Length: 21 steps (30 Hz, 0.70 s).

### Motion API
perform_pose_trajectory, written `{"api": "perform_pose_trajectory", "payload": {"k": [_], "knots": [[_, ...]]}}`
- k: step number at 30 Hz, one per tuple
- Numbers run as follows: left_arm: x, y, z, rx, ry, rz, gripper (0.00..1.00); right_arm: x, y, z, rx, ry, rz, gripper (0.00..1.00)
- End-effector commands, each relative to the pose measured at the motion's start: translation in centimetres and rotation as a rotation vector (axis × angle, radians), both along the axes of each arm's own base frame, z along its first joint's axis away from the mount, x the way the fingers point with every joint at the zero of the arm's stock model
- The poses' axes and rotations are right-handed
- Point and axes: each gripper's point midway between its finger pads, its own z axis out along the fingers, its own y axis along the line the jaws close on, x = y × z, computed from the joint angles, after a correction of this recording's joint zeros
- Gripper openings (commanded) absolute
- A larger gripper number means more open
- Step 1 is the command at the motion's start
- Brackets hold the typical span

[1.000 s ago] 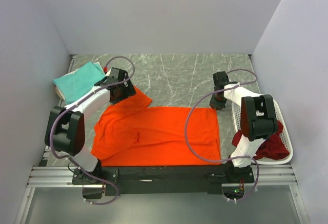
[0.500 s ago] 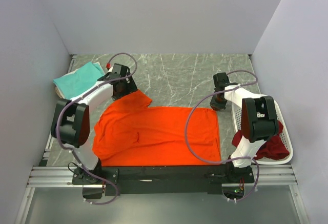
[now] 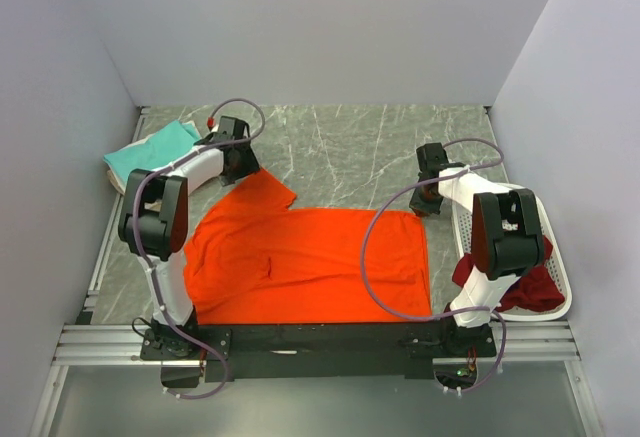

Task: Fold and stack the t-shirts
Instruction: Fold the tshirt

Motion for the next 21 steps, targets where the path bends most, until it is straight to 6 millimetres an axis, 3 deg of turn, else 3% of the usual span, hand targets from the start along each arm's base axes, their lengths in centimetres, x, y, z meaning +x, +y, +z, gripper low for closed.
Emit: {"api": "perform_pose_trajectory", "payload": {"k": [1,9,21], "knots": [[3.2,-1.5,2.0,-0.028,-0.097,-0.056,0.68,-2.0,-0.1,-0.7,0.01,0.067,-0.007,0.0],[5.9,-1.8,0.5,0.004,-0.1,-0.088,0.63,-1.9,0.1,-0.7,0.015,0.07,-0.001,0.0],[7.3,-3.4,0.1,0.055,-0.11,-0.166,0.54,-2.3,0.4,-1.0,0.024,0.076,0.001,0.0]]}}
